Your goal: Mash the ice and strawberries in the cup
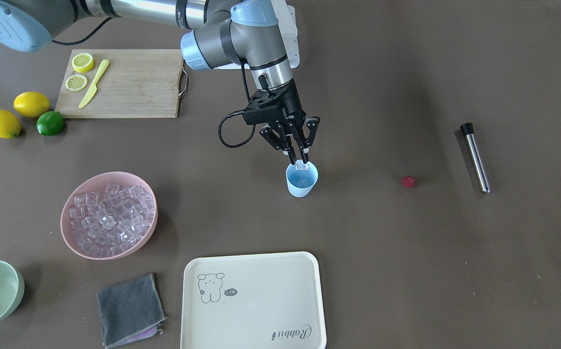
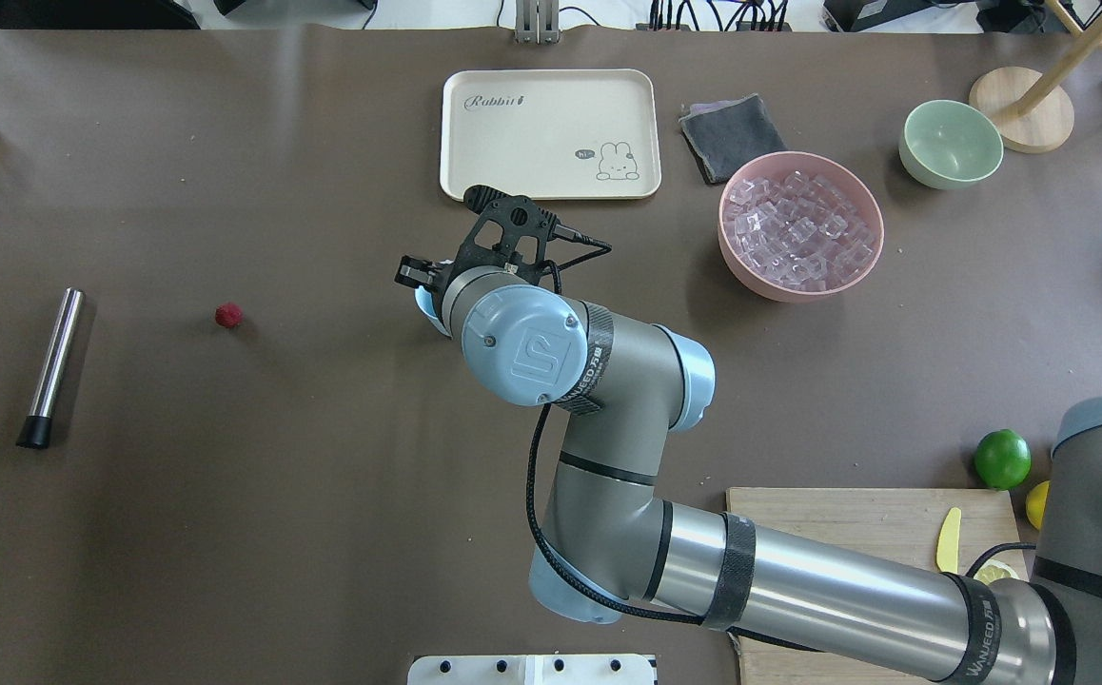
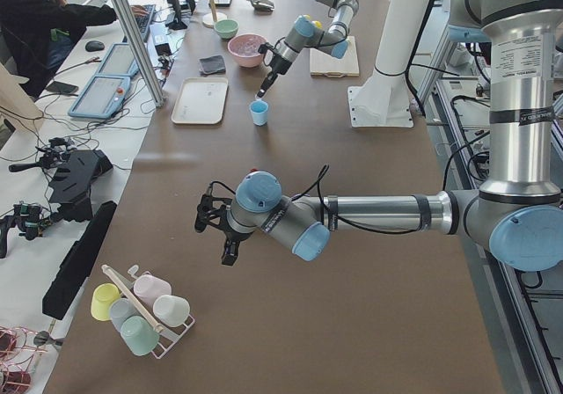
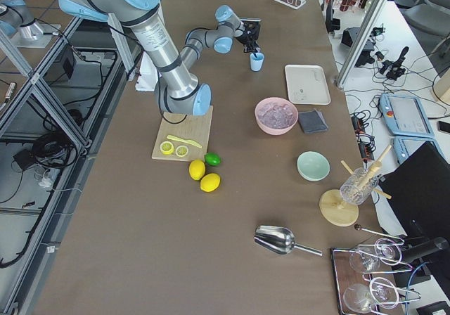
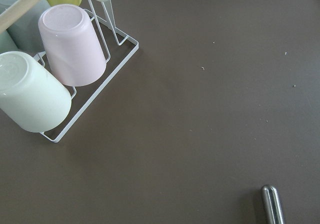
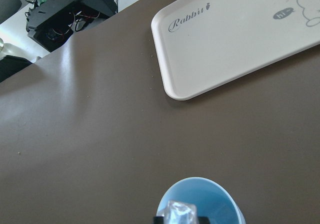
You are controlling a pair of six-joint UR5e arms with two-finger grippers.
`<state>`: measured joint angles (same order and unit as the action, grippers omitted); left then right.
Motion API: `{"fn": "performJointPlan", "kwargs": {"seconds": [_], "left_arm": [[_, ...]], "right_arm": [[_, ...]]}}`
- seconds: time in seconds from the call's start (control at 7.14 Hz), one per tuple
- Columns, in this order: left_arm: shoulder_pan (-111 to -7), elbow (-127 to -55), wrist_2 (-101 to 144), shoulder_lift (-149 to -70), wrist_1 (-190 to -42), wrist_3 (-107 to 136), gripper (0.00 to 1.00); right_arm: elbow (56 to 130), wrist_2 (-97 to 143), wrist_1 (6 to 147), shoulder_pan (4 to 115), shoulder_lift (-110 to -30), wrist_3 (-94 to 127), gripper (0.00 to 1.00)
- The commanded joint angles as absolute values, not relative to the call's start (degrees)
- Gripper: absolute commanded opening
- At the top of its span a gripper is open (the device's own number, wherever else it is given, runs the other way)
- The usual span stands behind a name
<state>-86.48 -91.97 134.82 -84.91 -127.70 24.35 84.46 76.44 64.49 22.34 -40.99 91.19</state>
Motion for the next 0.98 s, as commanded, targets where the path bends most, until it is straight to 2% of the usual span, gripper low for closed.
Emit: {"fn": "performJointPlan", "kwargs": {"seconds": [0.0, 0.42, 0.7, 0.84], "left_arm": [[-86.48, -92.11, 134.82, -85.08, -127.71, 24.43, 0.98], [-86.48, -91.76, 134.74, -85.52, -127.53, 24.43, 0.98], [-86.48, -91.76, 134.82, -85.34, -127.62, 25.13, 0.98], [-86.48, -91.84, 134.82, -85.08, -127.62, 25.14, 0.98]], "right_arm": [[84.55, 76.38, 64.51, 22.32, -41.04, 91.84, 0.90], [88.49, 83.97, 68.44, 27.13, -45.33, 85.91, 0.89], [97.87, 90.66, 69.09, 31.53, -54.36, 79.75, 0.89], [100.26, 92.44, 68.91, 32.94, -57.28, 77.37, 0.90]]}}
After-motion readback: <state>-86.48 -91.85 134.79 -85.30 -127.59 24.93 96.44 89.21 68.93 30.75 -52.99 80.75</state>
